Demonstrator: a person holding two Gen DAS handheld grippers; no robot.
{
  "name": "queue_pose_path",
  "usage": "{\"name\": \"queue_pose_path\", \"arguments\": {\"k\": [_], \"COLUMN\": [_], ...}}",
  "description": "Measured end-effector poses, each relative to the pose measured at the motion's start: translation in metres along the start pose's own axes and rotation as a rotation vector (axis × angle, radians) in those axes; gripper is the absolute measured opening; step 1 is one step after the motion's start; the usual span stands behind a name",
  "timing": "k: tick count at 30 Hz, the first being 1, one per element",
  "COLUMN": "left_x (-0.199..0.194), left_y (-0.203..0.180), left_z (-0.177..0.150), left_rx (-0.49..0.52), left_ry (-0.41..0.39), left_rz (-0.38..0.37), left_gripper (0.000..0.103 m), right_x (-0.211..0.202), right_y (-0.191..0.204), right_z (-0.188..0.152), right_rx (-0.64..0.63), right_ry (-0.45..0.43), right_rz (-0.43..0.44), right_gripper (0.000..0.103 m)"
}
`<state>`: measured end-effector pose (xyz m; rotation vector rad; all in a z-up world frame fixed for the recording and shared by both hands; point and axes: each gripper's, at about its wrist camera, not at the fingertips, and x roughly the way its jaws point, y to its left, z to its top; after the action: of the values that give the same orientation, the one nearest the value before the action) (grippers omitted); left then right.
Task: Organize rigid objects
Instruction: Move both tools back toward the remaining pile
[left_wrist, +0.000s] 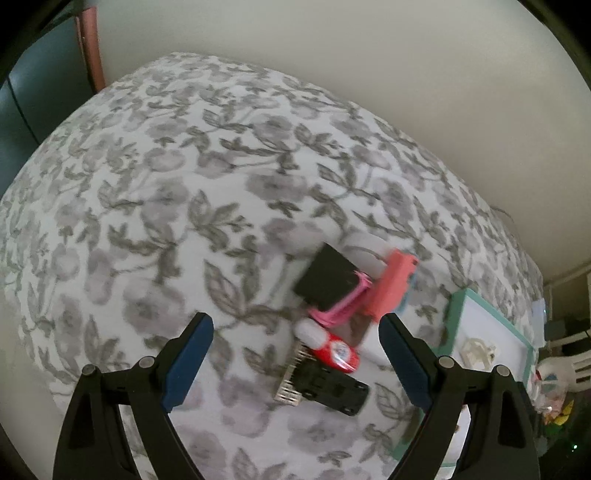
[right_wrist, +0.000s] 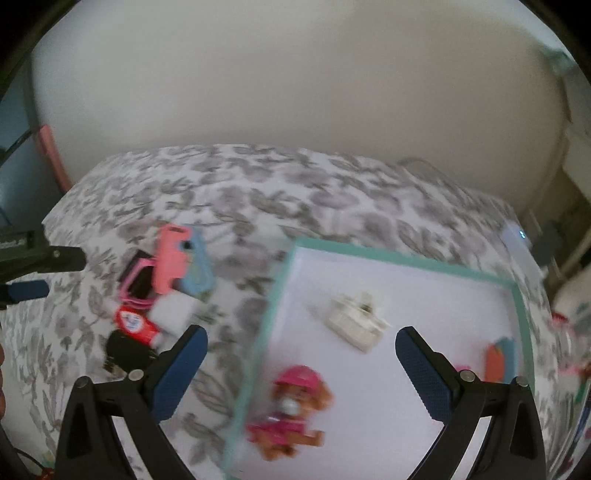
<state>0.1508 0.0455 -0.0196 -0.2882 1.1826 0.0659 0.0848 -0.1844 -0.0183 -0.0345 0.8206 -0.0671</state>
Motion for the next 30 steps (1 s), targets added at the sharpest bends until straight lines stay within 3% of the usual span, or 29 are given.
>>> {"name": "queue_pose_path", "arguments": {"k": [4,12,22,30], "left_x": [-0.001,0.008,0.061,0.061], "left_y": [0.022,0.058,0.057,0.072], "left_z": [0.009,0.016,0.001,0.004], "left_rx": [-0.008,-0.049,-0.021,-0.035], "left_ry": [-0.013,0.016,0.174,0.155], "left_rz": [0.031,0.070,0.097,0.140], "left_gripper": [0.091,0.091,0.091,0.091], "right_x": [0.004,0.037,0.073,0.088], "right_y": [0.034,0.070,0.092,0.102], "right_z": [0.008,-0.002,-0.016,-0.024], "right_rx": [-0.013,0.052,0.149,0.190], "right_ry": [0.012,0.156,0.267,0.309], "right_rz": [0.090,0.212,0.240,0.230], "right_gripper": [0.103,0.103,0.103,0.103]}}
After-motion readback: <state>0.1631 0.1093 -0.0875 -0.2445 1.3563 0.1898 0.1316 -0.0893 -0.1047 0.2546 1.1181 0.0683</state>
